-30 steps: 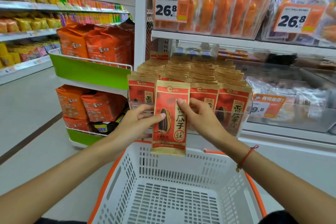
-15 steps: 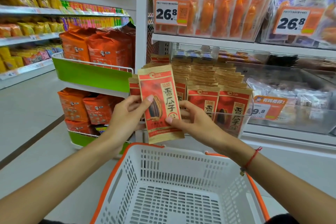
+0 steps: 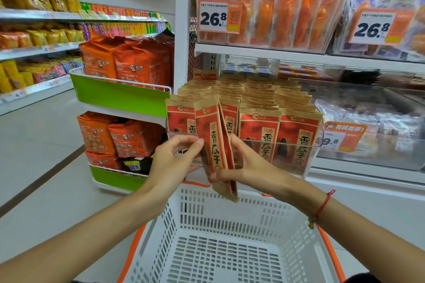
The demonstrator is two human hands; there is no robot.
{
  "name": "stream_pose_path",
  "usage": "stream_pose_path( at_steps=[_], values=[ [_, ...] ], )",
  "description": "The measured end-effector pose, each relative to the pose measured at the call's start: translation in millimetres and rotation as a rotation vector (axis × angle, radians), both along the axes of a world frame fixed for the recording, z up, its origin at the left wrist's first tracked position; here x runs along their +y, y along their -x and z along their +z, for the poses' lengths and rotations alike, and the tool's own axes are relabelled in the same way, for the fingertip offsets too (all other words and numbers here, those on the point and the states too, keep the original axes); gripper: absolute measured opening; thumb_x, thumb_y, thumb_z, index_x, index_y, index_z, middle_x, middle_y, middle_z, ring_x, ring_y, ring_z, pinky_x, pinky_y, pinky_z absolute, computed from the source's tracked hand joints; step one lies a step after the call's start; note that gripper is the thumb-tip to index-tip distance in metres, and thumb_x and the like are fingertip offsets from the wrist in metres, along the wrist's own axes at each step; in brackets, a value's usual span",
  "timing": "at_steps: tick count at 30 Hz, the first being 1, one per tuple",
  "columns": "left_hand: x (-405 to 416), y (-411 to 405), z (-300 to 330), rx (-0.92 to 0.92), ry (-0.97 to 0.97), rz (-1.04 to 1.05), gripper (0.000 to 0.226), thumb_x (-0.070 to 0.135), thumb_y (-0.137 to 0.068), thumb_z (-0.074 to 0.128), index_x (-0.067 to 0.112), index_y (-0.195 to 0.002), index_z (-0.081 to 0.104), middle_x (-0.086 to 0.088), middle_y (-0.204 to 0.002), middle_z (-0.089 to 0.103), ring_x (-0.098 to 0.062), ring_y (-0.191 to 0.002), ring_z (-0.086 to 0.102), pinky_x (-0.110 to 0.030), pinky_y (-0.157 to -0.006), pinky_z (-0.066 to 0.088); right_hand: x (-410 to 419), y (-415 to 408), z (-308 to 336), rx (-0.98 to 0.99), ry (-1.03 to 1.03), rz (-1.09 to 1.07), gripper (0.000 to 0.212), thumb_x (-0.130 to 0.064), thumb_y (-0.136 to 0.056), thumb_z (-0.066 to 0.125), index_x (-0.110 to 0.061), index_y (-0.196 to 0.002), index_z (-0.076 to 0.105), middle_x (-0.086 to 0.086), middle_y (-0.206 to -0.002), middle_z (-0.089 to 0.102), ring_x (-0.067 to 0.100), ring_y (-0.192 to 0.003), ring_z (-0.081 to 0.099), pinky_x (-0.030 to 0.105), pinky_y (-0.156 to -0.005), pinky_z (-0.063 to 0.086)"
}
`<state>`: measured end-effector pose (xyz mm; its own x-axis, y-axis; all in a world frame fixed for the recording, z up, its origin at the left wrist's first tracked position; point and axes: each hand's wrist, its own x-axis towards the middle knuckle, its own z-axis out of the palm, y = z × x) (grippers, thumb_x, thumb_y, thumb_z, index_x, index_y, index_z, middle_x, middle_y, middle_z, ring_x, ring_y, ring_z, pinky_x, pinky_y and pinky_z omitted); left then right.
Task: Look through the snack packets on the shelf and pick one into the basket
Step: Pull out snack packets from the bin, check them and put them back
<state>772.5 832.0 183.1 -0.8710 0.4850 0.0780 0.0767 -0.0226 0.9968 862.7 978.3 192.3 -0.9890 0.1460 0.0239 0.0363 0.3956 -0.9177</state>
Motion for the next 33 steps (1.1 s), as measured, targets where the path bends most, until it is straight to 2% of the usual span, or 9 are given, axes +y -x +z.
stream_pose_path(
  at_steps=[5, 7, 9, 12, 14, 19, 23, 30, 33],
  values=[
    [1, -6, 4, -0.04, 0.045, -0.199, 0.049, 0.066, -0.073, 0.057, 0.031, -0.107, 0.064, 0.017, -0.107, 0.069, 0.003, -0.104, 0.062, -0.027, -0.092, 0.051, -8, 3, -11, 0.011, -0.149, -0.107, 0.052, -0.014, -0.076, 0.08, -0.008, -0.105, 0.037, 0.014, -0.111, 0.057, 0.026, -0.102, 0.058, 0.04, -0.085, 0.053],
    [1, -8, 3, 0.029, 0.127, -0.204, 0.055, 0.067, -0.064, 0.063, 0.036, -0.109, 0.062, 0.019, -0.11, 0.067, 0.002, -0.109, 0.059, -0.033, -0.1, 0.047, -8, 5, -14, 0.036, -0.269, -0.148, 0.062, -0.027, -0.071, 0.085, -0.012, -0.103, 0.034, 0.012, -0.11, 0.056, 0.026, -0.095, 0.056, 0.038, -0.075, 0.05],
    [-1, -5, 2, 0.079, 0.15, -0.187, 0.043, 0.058, -0.071, 0.067, 0.04, -0.11, 0.062, 0.021, -0.11, 0.067, 0.0, -0.108, 0.06, -0.032, -0.096, 0.049, -5, 7, -14, 0.057, -0.304, -0.163, 0.072, -0.038, -0.064, 0.088, -0.016, -0.104, 0.034, 0.006, -0.109, 0.054, 0.019, -0.086, 0.054, 0.027, -0.064, 0.047],
    [-4, 4, 2, 0.078, 0.118, -0.184, 0.02, 0.043, -0.087, 0.063, 0.041, -0.107, 0.065, 0.016, -0.107, 0.07, -0.003, -0.1, 0.067, -0.02, -0.076, 0.056, -2, 4, -11, 0.044, -0.324, -0.149, 0.074, -0.043, -0.061, 0.089, -0.023, -0.107, 0.034, 0.001, -0.115, 0.048, 0.01, -0.097, 0.051, 0.015, -0.072, 0.043],
    [-8, 10, 3, 0.049, 0.104, -0.19, 0.017, 0.037, -0.09, 0.062, 0.037, -0.106, 0.068, 0.013, -0.101, 0.074, -0.002, -0.094, 0.069, -0.015, -0.067, 0.055, -3, 2, -8, 0.047, -0.347, -0.167, 0.071, -0.04, -0.067, 0.086, -0.022, -0.113, 0.036, -0.005, -0.112, 0.048, 0.001, -0.09, 0.049, 0.012, -0.069, 0.042],
    [-14, 22, 3, 0.006, 0.136, -0.201, 0.026, 0.035, -0.088, 0.065, 0.026, -0.113, 0.067, 0.004, -0.098, 0.076, -0.01, -0.092, 0.072, -0.028, -0.075, 0.06, 2, 2, 1, 0.109, -0.329, -0.328, 0.047, -0.04, -0.086, 0.069, -0.02, -0.119, 0.041, -0.003, -0.086, 0.064, 0.006, -0.073, 0.062, 0.032, -0.071, 0.056],
    [-11, 18, -1, 0.027, 0.195, -0.265, 0.023, 0.031, -0.089, 0.065, 0.025, -0.111, 0.064, 0.0, -0.093, 0.077, -0.011, -0.09, 0.073, -0.033, -0.08, 0.06, 9, 5, 4, 0.155, -0.358, -0.418, 0.025, -0.039, -0.094, 0.058, -0.02, -0.107, 0.048, 0.0, -0.076, 0.068, 0.019, -0.073, 0.067, 0.047, -0.071, 0.056],
    [-5, 14, -8, 0.032, 0.208, -0.278, 0.028, 0.034, -0.089, 0.065, 0.026, -0.116, 0.064, 0.002, -0.097, 0.076, -0.009, -0.091, 0.072, -0.022, -0.07, 0.059, 17, 7, 0, 0.288, -0.418, -0.473, 0.014, -0.031, -0.095, 0.059, -0.02, -0.096, 0.051, 0.001, -0.065, 0.07, 0.017, -0.062, 0.068, 0.047, -0.062, 0.056],
    [-4, 13, -8, 0.004, 0.198, -0.31, 0.031, 0.036, -0.089, 0.065, 0.029, -0.12, 0.064, 0.003, -0.106, 0.074, -0.009, -0.098, 0.07, -0.027, -0.08, 0.059, 18, 6, 0, 0.396, -0.485, -0.496, 0.011, -0.028, -0.094, 0.061, -0.02, -0.095, 0.053, -0.003, -0.062, 0.068, 0.014, -0.062, 0.067, 0.045, -0.06, 0.055]
  ],
)
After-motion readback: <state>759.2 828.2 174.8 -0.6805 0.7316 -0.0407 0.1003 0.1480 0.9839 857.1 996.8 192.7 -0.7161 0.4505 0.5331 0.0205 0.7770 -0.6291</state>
